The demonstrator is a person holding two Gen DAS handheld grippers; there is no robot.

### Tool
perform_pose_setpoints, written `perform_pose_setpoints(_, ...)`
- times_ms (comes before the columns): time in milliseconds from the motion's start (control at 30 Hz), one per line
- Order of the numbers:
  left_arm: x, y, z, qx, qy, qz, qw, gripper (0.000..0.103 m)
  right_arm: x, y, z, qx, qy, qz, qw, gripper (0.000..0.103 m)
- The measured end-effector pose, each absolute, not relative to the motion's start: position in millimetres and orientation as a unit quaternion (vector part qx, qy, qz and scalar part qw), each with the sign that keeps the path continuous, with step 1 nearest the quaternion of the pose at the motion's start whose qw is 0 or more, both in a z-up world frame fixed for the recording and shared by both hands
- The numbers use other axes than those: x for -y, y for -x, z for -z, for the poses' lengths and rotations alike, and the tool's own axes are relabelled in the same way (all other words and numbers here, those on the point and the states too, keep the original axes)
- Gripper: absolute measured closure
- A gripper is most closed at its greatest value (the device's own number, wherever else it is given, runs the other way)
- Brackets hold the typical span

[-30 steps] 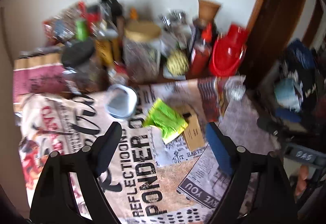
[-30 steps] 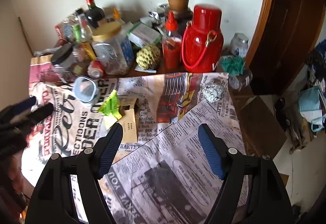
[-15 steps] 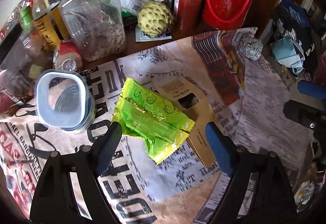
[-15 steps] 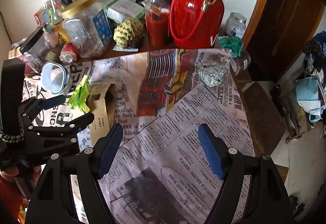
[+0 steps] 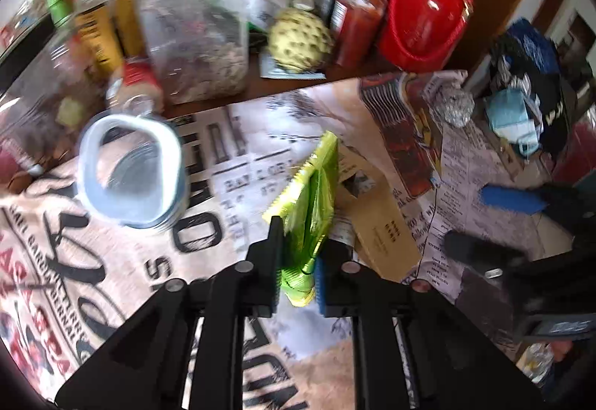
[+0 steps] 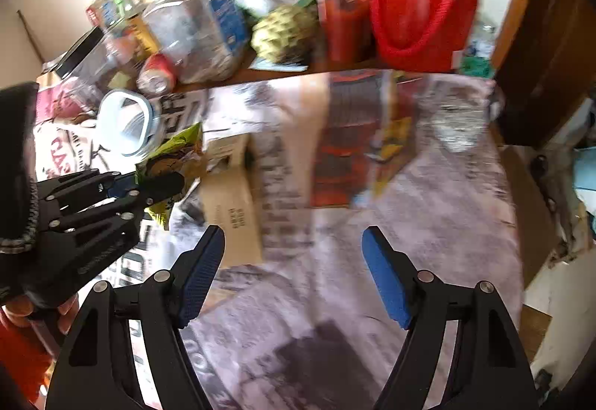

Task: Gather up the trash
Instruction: 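Grasp the brown cardboard tag with the right tool, then open the right tool to release the cardboard tag onto the table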

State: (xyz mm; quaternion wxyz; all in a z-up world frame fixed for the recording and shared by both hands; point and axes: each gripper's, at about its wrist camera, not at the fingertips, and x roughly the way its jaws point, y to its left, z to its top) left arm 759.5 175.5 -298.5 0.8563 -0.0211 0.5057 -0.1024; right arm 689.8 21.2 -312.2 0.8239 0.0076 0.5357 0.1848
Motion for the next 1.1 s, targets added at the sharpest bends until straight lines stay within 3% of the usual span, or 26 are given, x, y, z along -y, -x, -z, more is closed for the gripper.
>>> perform_pose_setpoints(200,-204.7,-740.3,276.1,-0.495,0.042,0.062,0.866,0.091,-61.4,-700.1,336.7,-0.558,0.018,-0.218,0.801,0.03)
perform_pose_setpoints(267,-210.8,-735.3,271.5,-0.492,0.044,0.054,0.868,0.091,-71.8,-703.2,345.0,-0.564,0.031,-0.216,0.797,0.038)
perform_pose_setpoints(333,-214.5,-731.2,267.5,-0.489,0.042,0.046,0.87,0.091,-75.6,-706.1,349.3,-0.567,0.036,-0.215,0.794,0.059)
perform_pose_setpoints(367,-213.7,-730.3,266.2,-0.488,0.04,0.044,0.871,0.091,-76.8,-707.4,351.5,-0.57,0.036,-0.216,0.792,0.064)
perform_pose_setpoints(1100,-197.4,-693.6,191.9,-0.425,0.072,0.022,0.902,0.091,-36.5,-668.4,236.8,-0.441,0.069,-0.219,0.868,0.066)
